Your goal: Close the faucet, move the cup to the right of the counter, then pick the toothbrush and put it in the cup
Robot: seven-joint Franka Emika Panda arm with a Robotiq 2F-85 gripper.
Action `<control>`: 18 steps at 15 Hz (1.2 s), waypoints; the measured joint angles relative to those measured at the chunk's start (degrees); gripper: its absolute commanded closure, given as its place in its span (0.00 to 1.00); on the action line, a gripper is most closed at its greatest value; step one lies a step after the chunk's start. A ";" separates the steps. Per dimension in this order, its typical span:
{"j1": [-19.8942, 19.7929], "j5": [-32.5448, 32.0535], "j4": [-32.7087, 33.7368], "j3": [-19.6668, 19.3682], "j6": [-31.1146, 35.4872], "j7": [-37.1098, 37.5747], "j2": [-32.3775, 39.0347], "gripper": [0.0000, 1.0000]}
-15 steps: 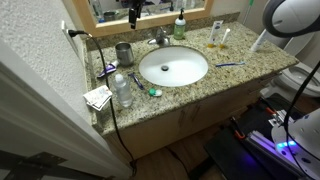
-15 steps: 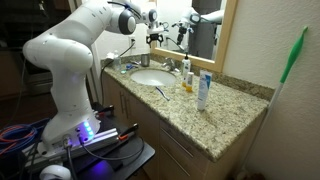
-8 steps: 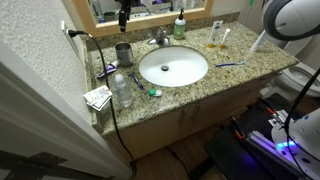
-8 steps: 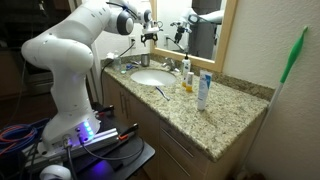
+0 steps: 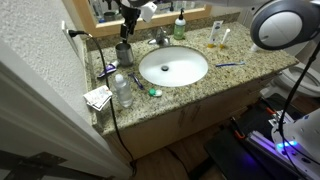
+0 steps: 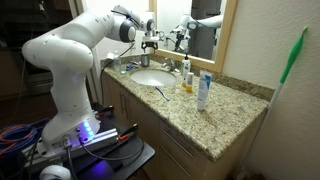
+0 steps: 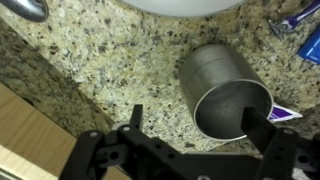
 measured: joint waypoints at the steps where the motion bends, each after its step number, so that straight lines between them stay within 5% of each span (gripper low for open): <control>1: 0.01 0.00 0.27 -0.01 -0.01 0.25 0.30 0.00; 8: -0.05 -0.10 0.36 -0.16 0.20 1.76 1.93 0.00; 9: -0.05 -0.10 0.39 -0.16 0.29 2.19 2.28 0.25; 18: 0.53 -0.79 0.59 -0.22 0.30 3.04 2.71 0.82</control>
